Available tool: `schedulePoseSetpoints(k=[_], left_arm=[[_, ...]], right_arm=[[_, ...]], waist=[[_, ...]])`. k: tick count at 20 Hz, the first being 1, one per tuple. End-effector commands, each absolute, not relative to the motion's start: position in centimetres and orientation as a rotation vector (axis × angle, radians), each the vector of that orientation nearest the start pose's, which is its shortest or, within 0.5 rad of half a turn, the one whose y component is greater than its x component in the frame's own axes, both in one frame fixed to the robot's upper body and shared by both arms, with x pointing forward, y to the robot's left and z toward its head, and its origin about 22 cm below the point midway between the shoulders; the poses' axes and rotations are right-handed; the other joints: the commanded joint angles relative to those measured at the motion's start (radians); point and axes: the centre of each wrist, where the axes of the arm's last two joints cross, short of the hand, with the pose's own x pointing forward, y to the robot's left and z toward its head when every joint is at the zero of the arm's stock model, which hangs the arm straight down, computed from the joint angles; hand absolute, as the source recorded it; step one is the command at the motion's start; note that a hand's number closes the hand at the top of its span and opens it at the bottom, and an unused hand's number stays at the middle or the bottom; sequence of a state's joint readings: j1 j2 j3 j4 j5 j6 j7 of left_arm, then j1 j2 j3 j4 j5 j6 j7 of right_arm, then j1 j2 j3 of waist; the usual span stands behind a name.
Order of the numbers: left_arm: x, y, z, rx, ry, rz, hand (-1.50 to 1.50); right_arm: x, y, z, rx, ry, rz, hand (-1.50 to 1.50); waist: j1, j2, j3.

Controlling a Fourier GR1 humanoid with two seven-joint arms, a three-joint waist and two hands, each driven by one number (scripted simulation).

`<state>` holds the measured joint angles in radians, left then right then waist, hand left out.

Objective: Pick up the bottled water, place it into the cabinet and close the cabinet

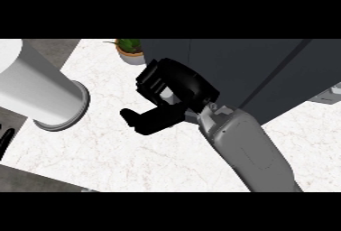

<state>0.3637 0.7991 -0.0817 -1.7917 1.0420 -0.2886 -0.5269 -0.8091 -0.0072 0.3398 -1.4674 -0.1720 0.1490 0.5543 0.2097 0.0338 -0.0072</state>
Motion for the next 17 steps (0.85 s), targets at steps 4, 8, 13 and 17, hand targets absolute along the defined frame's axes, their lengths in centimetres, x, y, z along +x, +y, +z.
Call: schedulePoseSetpoints(k=[4,8,13,17], left_arm=[[15.5,36.9,6.1,-0.491,-1.878,0.148,-1.5],[15.7,38.0,6.0,-0.492,-1.896,0.149,-1.5],[14.9,37.8,5.8,-0.489,-1.889,0.166,-1.5],[14.4,37.9,5.2,-0.487,-1.874,0.174,-1.5]], right_arm=[[37.1,-3.4,20.9,0.276,-1.602,0.601,1.5],[38.0,-3.1,20.6,0.272,-1.594,0.504,1.5],[38.5,-3.5,20.9,0.311,-1.567,0.378,-1.5],[38.6,-2.9,20.0,0.315,-1.552,0.351,-1.5]], waist=[[-0.019,0.003,0.005],[-0.029,0.008,0.003],[-0.04,0.001,0.005],[-0.04,0.004,0.004]])
